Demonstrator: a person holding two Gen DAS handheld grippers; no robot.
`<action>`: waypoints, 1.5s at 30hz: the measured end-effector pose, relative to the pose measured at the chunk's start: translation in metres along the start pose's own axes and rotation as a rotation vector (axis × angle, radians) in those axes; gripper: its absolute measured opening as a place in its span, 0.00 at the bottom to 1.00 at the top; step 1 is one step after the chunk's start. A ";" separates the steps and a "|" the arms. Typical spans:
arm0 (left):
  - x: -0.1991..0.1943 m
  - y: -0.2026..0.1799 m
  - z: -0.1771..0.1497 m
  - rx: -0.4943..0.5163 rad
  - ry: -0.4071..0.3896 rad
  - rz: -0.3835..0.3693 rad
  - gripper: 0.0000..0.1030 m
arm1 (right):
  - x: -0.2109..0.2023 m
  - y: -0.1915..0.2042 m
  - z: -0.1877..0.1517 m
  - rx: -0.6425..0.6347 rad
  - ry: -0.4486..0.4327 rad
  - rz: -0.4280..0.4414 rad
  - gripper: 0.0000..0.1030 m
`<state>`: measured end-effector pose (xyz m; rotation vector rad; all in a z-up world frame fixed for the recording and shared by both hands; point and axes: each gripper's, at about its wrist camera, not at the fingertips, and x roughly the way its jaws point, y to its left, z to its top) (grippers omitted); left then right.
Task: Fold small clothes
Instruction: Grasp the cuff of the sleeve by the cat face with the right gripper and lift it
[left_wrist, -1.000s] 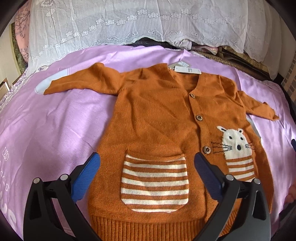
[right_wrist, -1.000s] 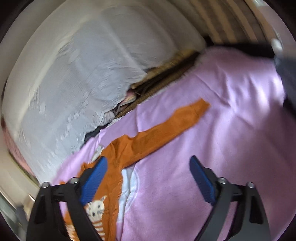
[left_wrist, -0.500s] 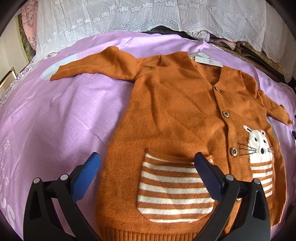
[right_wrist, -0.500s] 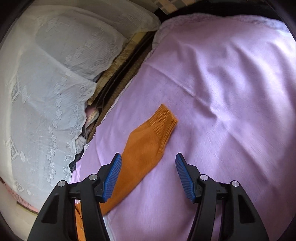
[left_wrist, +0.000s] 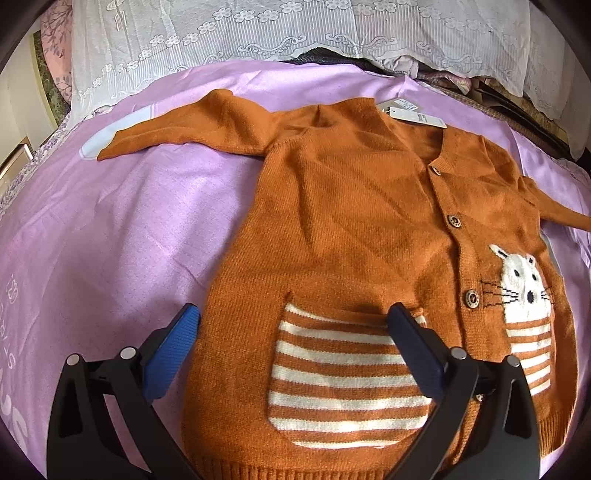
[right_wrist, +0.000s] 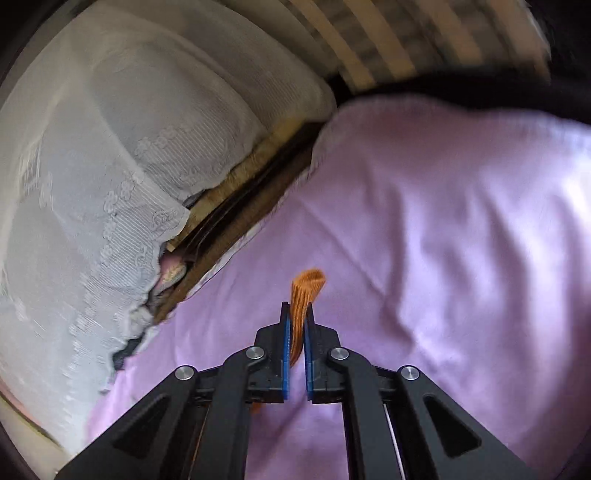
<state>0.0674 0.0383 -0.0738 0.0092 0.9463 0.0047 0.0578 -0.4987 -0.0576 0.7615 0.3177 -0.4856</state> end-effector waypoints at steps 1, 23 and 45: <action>0.000 0.000 0.000 0.000 0.001 0.000 0.96 | -0.003 0.003 -0.004 -0.041 0.004 -0.050 0.06; 0.002 -0.003 0.000 0.041 -0.052 0.093 0.96 | 0.000 0.006 -0.017 -0.034 0.085 0.048 0.07; 0.008 0.039 0.017 0.157 -0.136 0.218 0.96 | -0.038 0.200 -0.086 -0.304 0.157 0.268 0.07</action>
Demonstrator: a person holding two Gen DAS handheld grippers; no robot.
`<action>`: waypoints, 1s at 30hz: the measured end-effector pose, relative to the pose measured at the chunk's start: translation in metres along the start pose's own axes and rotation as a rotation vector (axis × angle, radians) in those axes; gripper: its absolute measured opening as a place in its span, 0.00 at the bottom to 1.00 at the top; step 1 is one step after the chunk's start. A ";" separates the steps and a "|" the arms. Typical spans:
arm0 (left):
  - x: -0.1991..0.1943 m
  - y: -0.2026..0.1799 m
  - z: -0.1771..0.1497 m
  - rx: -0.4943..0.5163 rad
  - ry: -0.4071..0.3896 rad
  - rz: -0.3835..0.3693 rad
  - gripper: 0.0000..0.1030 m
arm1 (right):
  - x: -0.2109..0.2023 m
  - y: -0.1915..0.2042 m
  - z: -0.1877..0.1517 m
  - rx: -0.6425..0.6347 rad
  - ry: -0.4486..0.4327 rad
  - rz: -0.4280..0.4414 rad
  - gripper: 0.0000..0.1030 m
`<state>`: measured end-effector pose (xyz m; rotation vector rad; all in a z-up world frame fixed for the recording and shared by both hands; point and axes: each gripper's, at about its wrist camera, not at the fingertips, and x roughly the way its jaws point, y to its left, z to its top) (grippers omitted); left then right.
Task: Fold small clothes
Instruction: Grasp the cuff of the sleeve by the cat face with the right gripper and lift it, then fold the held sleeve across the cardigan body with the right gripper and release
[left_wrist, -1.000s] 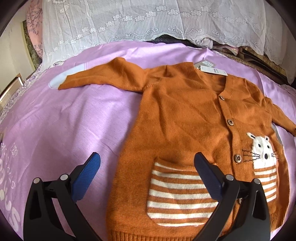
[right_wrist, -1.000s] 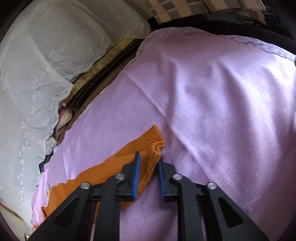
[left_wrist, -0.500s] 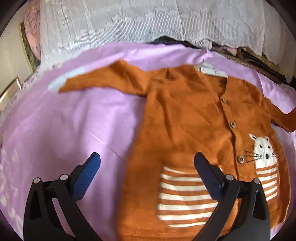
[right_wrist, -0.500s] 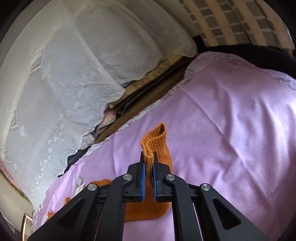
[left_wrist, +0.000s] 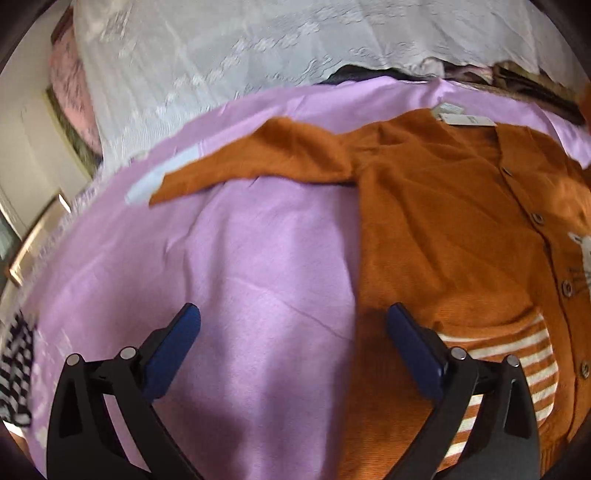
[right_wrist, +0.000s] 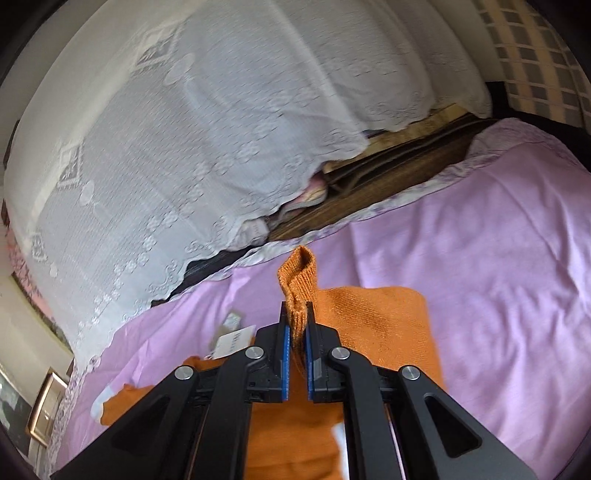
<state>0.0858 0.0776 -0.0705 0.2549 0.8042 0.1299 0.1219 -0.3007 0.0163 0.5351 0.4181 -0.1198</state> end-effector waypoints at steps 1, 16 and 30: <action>-0.002 -0.003 0.001 0.015 -0.013 -0.004 0.96 | 0.002 0.010 -0.003 -0.015 0.002 0.000 0.07; 0.008 0.013 -0.002 -0.158 0.069 -0.191 0.96 | 0.052 0.135 -0.056 -0.187 0.090 0.050 0.07; 0.010 0.010 0.000 -0.156 0.075 -0.191 0.96 | 0.121 0.181 -0.130 -0.288 0.291 0.088 0.13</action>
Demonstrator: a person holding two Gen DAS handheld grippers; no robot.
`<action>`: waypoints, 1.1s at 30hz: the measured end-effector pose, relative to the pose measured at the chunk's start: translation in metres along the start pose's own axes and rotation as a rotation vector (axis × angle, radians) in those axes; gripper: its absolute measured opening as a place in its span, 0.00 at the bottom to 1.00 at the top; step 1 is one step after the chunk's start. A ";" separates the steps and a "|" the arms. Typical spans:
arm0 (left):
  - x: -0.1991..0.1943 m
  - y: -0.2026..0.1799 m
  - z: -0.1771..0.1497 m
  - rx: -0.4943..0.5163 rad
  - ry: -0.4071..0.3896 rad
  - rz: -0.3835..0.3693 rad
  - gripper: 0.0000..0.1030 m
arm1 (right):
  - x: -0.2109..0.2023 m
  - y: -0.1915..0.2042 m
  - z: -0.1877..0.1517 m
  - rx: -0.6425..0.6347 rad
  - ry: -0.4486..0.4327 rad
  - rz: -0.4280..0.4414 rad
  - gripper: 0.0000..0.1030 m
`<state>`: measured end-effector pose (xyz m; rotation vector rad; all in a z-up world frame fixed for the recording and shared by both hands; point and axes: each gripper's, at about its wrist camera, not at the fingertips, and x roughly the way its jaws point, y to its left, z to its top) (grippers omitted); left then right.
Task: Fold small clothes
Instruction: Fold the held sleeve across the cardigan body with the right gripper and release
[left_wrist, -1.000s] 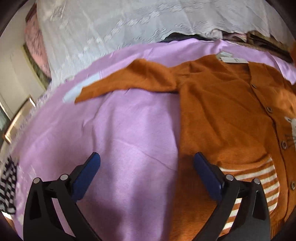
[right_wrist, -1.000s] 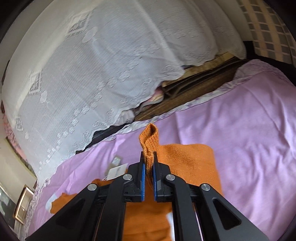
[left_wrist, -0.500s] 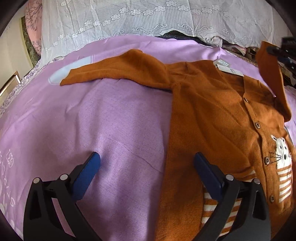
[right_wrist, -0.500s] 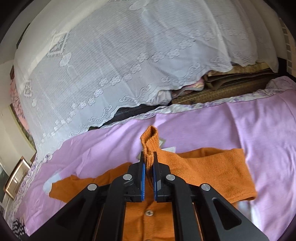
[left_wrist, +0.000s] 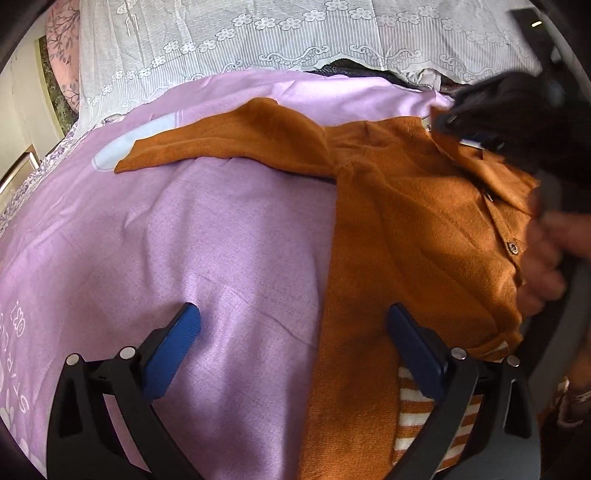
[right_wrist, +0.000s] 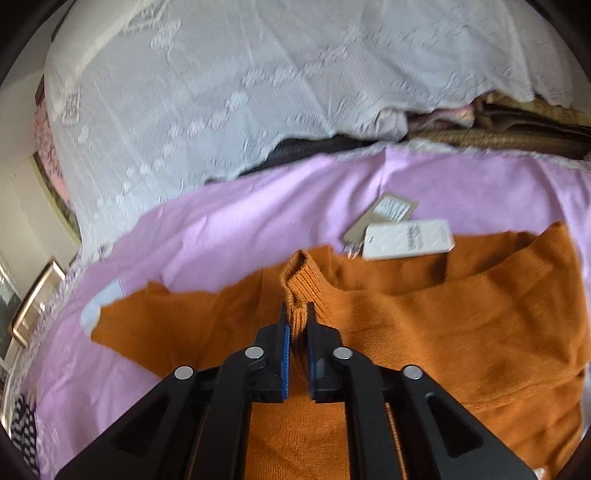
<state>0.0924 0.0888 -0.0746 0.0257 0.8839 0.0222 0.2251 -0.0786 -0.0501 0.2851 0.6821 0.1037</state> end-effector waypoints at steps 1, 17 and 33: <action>0.000 0.000 0.000 0.001 0.001 0.000 0.96 | 0.006 0.000 -0.003 0.000 0.023 -0.004 0.18; 0.001 -0.001 -0.001 0.004 0.004 -0.001 0.96 | -0.074 -0.088 0.017 0.035 -0.144 -0.117 0.24; 0.004 -0.001 0.001 0.002 0.016 -0.018 0.96 | -0.066 -0.130 -0.007 0.089 -0.022 -0.096 0.16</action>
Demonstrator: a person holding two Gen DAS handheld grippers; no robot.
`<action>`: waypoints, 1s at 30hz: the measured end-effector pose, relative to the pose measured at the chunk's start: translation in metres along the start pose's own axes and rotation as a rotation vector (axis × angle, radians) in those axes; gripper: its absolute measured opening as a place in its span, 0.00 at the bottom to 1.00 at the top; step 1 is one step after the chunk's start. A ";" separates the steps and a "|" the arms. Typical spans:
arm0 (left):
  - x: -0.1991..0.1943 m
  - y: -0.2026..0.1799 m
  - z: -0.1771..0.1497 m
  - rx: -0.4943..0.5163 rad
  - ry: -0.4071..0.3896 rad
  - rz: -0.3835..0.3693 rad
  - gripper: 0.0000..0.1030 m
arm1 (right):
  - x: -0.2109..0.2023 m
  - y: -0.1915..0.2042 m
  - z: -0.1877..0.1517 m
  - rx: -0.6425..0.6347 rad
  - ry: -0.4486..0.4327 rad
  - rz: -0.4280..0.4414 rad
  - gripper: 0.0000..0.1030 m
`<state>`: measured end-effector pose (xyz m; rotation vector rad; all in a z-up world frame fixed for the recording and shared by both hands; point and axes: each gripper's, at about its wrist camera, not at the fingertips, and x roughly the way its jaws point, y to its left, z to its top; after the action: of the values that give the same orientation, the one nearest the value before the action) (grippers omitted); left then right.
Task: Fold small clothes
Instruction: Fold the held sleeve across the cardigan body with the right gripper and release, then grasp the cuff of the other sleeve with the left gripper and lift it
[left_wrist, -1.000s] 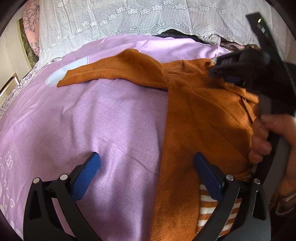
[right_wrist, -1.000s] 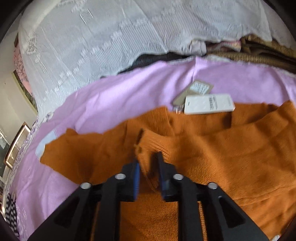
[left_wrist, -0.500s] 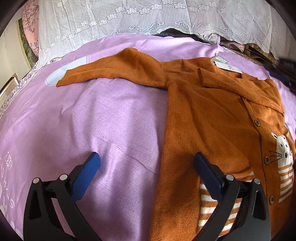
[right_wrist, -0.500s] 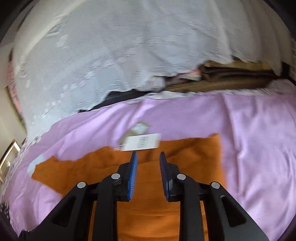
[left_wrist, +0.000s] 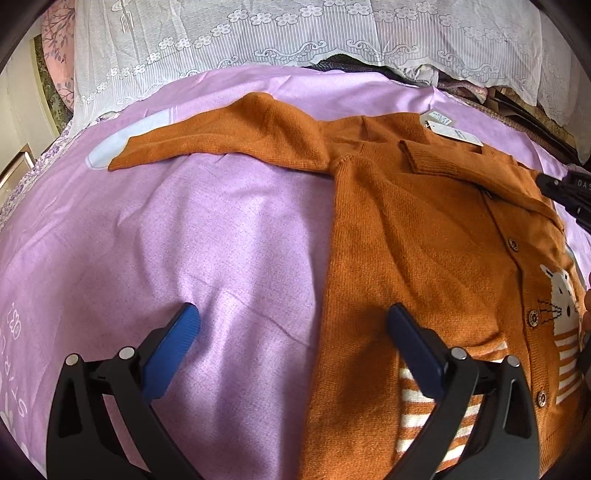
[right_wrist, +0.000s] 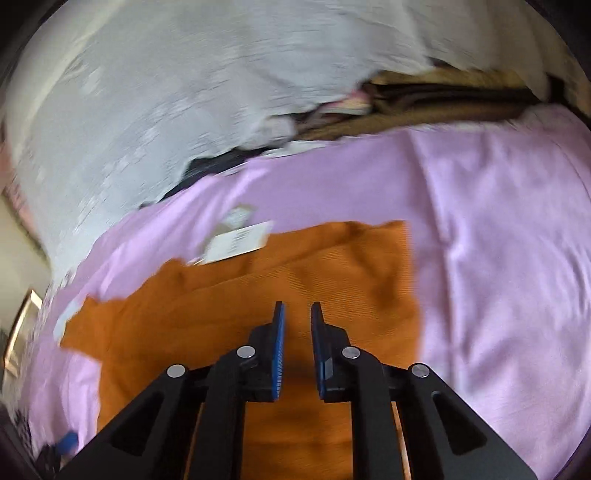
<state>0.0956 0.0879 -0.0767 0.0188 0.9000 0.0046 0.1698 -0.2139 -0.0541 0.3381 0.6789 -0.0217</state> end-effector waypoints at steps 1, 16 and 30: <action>0.000 0.000 0.000 0.002 0.001 -0.004 0.96 | 0.002 0.017 -0.003 -0.055 0.016 0.013 0.22; 0.000 0.086 0.021 -0.256 0.006 -0.403 0.96 | -0.050 -0.041 -0.031 0.113 -0.063 0.031 0.54; 0.039 0.206 0.024 -0.687 -0.074 -0.464 0.96 | -0.102 -0.156 -0.080 0.362 -0.074 0.006 0.54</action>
<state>0.1396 0.2942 -0.0885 -0.8236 0.7745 -0.1180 0.0215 -0.3451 -0.0959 0.6842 0.5996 -0.1518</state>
